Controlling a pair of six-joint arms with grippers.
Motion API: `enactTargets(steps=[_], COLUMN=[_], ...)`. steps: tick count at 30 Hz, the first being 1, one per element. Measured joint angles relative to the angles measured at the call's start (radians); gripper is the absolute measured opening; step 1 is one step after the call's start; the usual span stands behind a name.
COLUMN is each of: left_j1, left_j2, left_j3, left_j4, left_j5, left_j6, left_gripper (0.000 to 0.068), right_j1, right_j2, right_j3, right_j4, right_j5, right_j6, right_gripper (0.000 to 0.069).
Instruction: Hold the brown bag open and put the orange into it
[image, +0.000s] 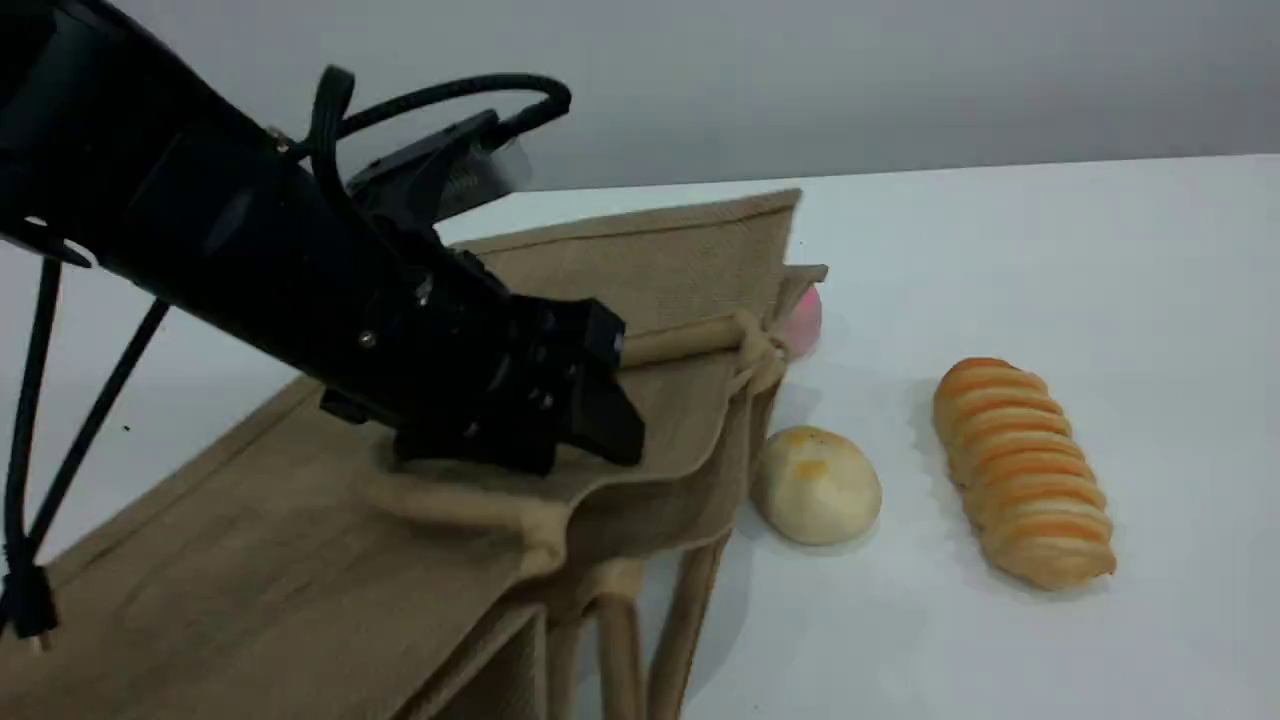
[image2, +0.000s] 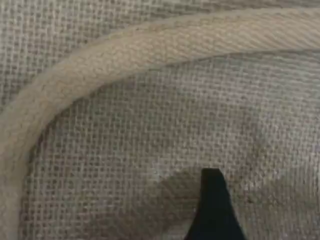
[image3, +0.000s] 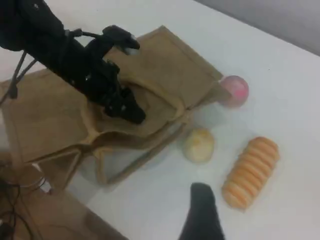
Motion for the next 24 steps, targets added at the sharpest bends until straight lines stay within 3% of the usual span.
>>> enactTargets(steps=[7,10,24], left_j1=[-0.003,-0.003,-0.011], left_j2=[0.0,0.014,-0.027], left_j3=[0.0,0.0,-0.041], left_j4=[-0.263,-0.284,-0.28], left_j5=[0.075,0.077,0.121], left_j6=[0.28,0.335,0.349], left_gripper=[0.0453,0.0453,0.0453], right_j1=[0.0,0.0,0.0], right_j2=[0.0,0.0,0.0], right_j3=[0.0,0.0,0.0], right_j4=[0.002,0.003,-0.01], right_j5=[0.0,0.0,0.0], right_j6=[0.003,0.003,0.008], right_gripper=[0.0461,0.0461,0.0461])
